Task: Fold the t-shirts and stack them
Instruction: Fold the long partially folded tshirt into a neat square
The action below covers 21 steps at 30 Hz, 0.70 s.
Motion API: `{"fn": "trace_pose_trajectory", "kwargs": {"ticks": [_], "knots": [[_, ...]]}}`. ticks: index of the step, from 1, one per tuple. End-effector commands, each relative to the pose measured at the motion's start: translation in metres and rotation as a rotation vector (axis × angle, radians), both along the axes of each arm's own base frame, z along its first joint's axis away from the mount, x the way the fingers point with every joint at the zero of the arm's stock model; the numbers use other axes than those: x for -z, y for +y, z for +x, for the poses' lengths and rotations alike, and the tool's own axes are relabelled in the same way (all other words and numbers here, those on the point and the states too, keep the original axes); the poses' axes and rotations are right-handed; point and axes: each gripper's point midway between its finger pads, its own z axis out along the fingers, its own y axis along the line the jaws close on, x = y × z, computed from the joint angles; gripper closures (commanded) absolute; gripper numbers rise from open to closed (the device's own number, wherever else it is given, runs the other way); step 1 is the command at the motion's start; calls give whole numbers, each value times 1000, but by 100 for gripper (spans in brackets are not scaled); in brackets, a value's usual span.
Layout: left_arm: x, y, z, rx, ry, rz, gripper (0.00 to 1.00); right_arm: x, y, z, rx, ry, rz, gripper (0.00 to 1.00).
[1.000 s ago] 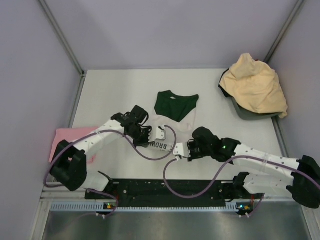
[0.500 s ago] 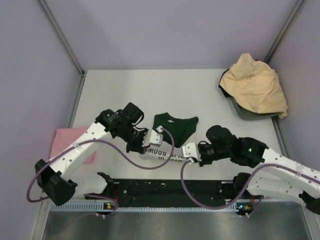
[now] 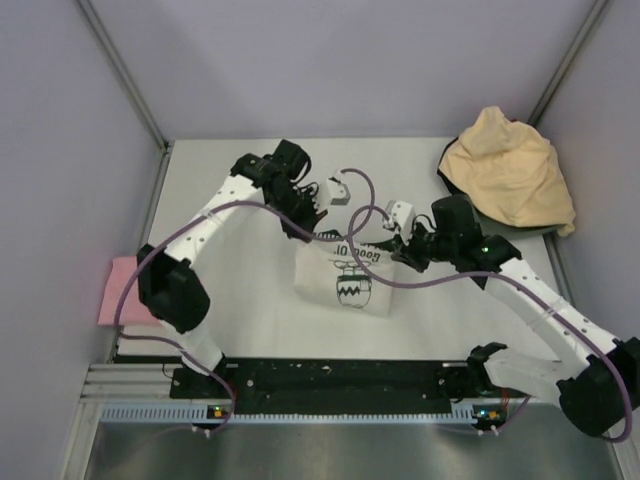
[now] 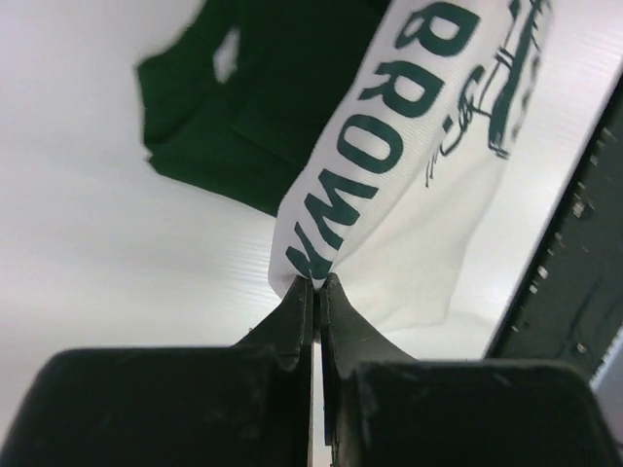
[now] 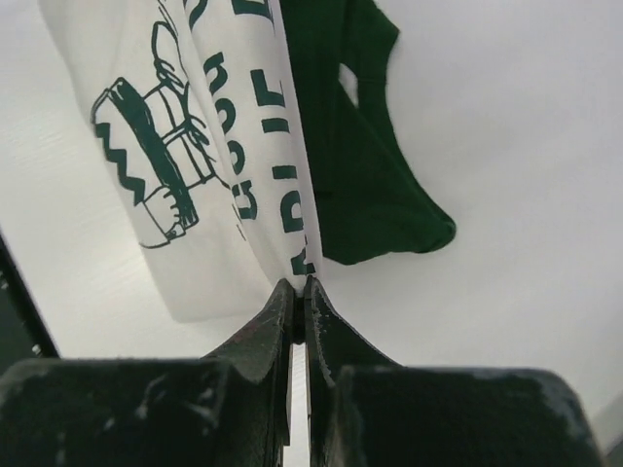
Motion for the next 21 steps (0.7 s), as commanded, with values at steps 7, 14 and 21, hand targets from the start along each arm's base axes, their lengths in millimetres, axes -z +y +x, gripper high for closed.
{"fn": "trace_pose_trajectory", "kwargs": {"ticks": [7,14,21], "knots": [[40,-13,127,-196,-23,107,100,38,-24,108,231,45,46,100],[88,-5,155,-253,-21,192,100,71,-23,136,240,113,10,100],[106,-2,182,-322,-82,213,81,88,-27,160,319,150,-28,100]]}}
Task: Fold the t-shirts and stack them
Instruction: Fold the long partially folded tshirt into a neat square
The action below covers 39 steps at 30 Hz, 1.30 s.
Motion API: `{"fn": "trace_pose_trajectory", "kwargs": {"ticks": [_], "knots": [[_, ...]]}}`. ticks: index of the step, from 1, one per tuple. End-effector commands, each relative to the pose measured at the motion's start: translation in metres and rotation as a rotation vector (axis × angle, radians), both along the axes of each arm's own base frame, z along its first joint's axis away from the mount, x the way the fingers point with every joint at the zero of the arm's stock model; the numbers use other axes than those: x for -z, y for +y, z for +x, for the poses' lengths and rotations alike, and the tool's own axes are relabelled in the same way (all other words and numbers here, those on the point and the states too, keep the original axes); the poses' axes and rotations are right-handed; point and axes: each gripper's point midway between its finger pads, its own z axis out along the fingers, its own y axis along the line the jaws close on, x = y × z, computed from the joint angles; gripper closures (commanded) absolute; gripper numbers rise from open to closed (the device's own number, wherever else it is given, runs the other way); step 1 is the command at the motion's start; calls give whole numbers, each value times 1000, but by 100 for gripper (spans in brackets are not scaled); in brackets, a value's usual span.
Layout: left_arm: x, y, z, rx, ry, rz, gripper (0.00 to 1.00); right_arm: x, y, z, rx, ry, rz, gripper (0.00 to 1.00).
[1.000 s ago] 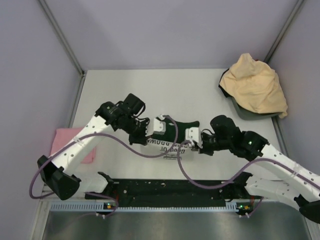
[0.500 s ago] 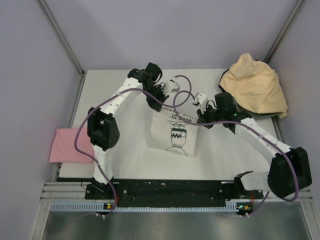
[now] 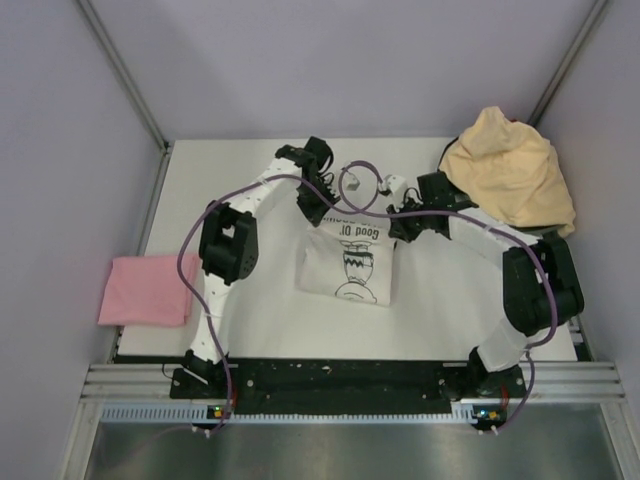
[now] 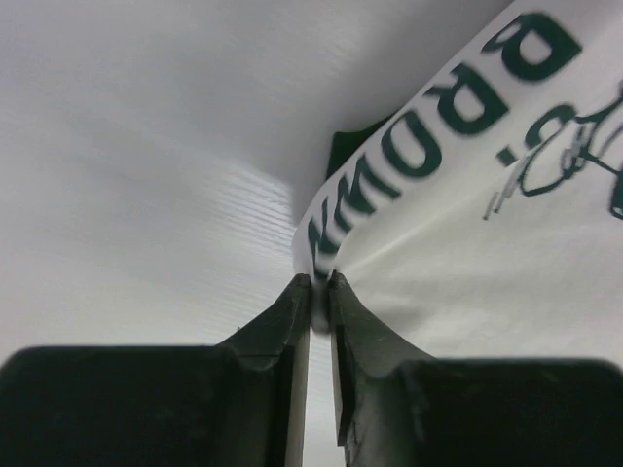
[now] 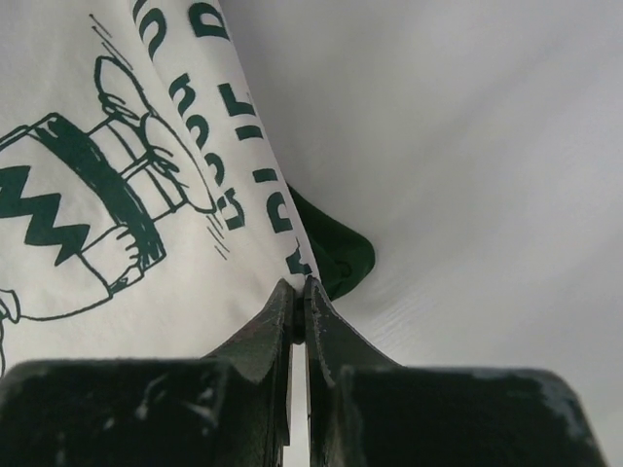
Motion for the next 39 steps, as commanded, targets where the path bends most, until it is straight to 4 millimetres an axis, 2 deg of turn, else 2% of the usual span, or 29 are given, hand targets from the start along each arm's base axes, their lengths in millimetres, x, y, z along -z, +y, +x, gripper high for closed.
{"fn": "trace_pose_trajectory", "kwargs": {"ticks": [1,2,5,7,9,10,13,15,18,19,21,24,26,30,33,35,37,39], "knots": [[-10,14,45,-94,-158,38,76,-6,-10,34,103,-33,-27,100],[-10,13,51,-109,-178,35,72,-3,-10,38,123,-20,-29,100],[-19,11,72,-152,-264,29,61,10,-23,65,261,1,-88,80],[-36,11,85,-187,-330,22,57,10,-32,80,346,8,-131,72],[-62,10,90,-224,-374,-12,57,-6,-35,90,400,1,-132,70],[-83,9,86,-242,-388,-56,58,-21,-33,92,417,-9,-99,67],[-113,-6,46,-229,-330,-231,62,-64,-23,82,437,-30,32,61],[-124,-28,10,-180,-252,-407,75,-89,-16,68,448,-24,130,60],[-109,-48,-42,-128,-121,-523,98,-106,6,36,420,62,297,66],[-98,-52,-54,-119,-76,-526,100,-101,13,27,410,105,343,70],[-79,-61,-72,-104,1,-519,100,-92,28,13,383,173,443,86],[-51,-62,-79,-121,76,-465,100,-65,41,0,381,270,513,97],[-34,-51,-83,-150,131,-386,100,-43,41,-4,404,314,515,100],[4,-22,-95,-194,173,-275,100,9,34,-5,482,399,455,100],[28,-11,-103,-227,242,-228,100,45,27,-7,546,462,389,100],[38,-6,-105,-256,277,-220,100,58,18,-5,600,481,349,100],[44,2,-103,-277,273,-210,100,62,11,-6,632,486,330,100],[39,5,-99,-281,249,-229,90,61,5,-6,646,476,315,100]]}}
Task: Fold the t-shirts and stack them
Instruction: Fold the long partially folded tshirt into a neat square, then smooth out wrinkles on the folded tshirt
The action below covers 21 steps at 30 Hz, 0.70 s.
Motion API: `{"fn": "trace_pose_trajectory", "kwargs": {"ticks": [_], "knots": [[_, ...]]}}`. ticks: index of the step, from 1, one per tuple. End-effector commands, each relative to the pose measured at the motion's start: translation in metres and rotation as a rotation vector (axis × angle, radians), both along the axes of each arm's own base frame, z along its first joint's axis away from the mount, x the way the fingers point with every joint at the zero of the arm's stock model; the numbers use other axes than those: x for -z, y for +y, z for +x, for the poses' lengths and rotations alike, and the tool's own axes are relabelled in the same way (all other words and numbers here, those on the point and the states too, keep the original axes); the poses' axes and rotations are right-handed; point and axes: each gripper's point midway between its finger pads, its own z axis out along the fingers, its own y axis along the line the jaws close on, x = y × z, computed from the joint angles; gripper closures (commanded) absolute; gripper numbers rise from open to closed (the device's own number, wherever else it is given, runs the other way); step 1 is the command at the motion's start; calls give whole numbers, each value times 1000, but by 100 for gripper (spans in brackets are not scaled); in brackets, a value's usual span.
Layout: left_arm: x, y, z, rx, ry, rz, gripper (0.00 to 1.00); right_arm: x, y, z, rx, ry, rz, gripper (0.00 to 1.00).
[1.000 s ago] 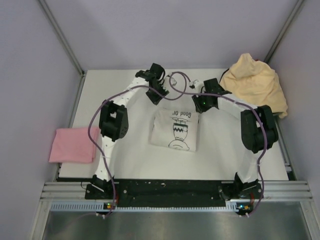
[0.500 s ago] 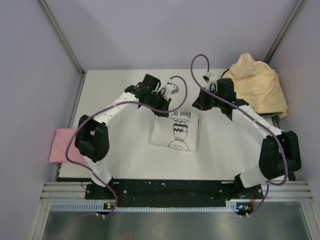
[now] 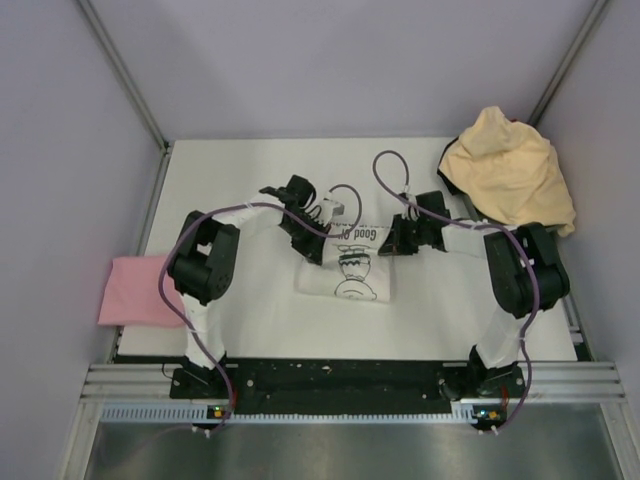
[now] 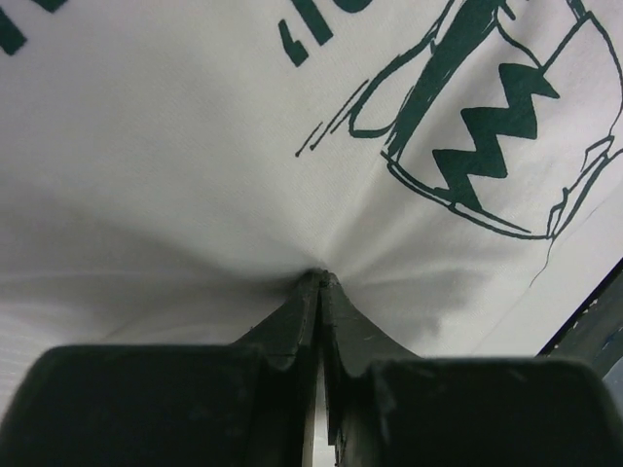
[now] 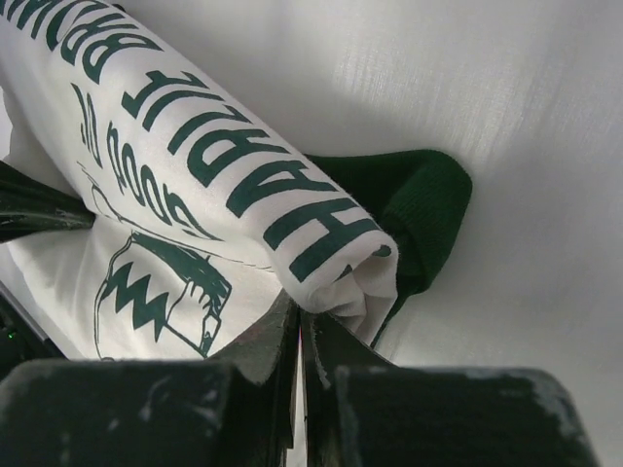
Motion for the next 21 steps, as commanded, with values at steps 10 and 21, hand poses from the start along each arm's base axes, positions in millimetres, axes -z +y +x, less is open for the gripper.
{"fn": "trace_pose_trajectory", "kwargs": {"ticks": [10,21], "knots": [[-73,4,-36,159,-184,-125,70,-59,-23,21,-16,-165,-107,92],[-31,32,-66,304,-261,109,63,-88,-33,63,-65,-283,-137,48]]}}
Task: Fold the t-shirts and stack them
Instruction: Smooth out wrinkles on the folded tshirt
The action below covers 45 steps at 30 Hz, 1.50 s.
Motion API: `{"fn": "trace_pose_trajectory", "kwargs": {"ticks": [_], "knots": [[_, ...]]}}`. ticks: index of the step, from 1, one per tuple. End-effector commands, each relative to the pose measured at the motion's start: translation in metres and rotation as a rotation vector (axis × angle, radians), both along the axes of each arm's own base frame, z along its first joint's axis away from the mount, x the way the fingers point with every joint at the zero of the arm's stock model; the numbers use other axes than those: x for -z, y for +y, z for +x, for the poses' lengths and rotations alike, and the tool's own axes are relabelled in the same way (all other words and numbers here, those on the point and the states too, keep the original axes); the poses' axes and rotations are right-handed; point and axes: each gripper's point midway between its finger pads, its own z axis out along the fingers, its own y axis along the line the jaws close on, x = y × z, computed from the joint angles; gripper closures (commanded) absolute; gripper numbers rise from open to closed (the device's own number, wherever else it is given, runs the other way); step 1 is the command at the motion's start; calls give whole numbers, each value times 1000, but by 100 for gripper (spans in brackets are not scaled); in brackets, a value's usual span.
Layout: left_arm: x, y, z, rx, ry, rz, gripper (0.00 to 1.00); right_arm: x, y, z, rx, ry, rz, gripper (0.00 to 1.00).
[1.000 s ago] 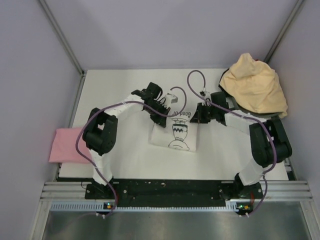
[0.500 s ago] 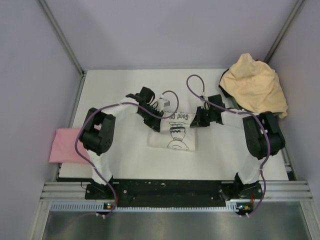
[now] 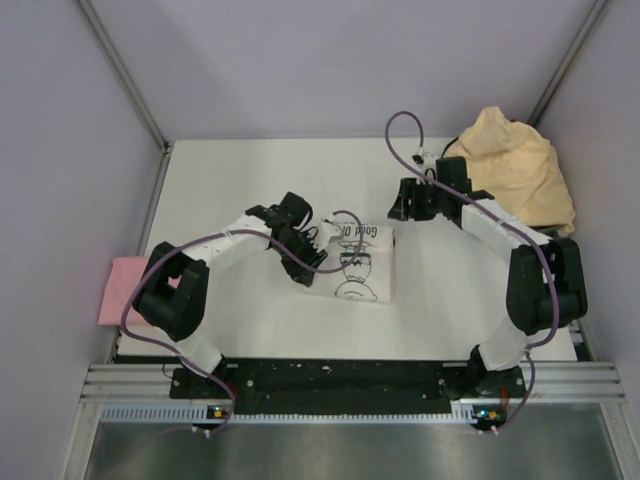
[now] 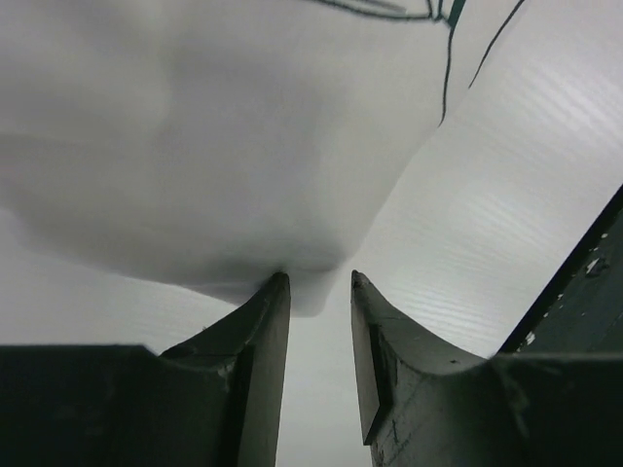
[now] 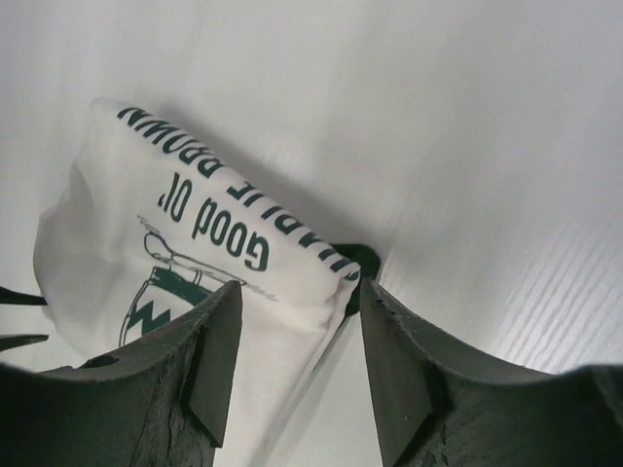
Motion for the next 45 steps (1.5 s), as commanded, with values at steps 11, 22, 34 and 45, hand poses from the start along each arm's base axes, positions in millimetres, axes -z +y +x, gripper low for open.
{"fn": "trace_pose_trajectory", "kwargs": {"ticks": [11,22,34,45], "knots": [[49,25,-15,192,-147,227,61,43,13,38,-148,41,-15,80],[69,29,-40,253,-35,240,65,58,4,68,-46,83,20,97],[-94,-6,-2,222,-193,-173,49,-12,-26,26,105,5,-30,45],[-75,-6,170,-331,-141,-243,44,26,0,-105,30,195,71,35]]}}
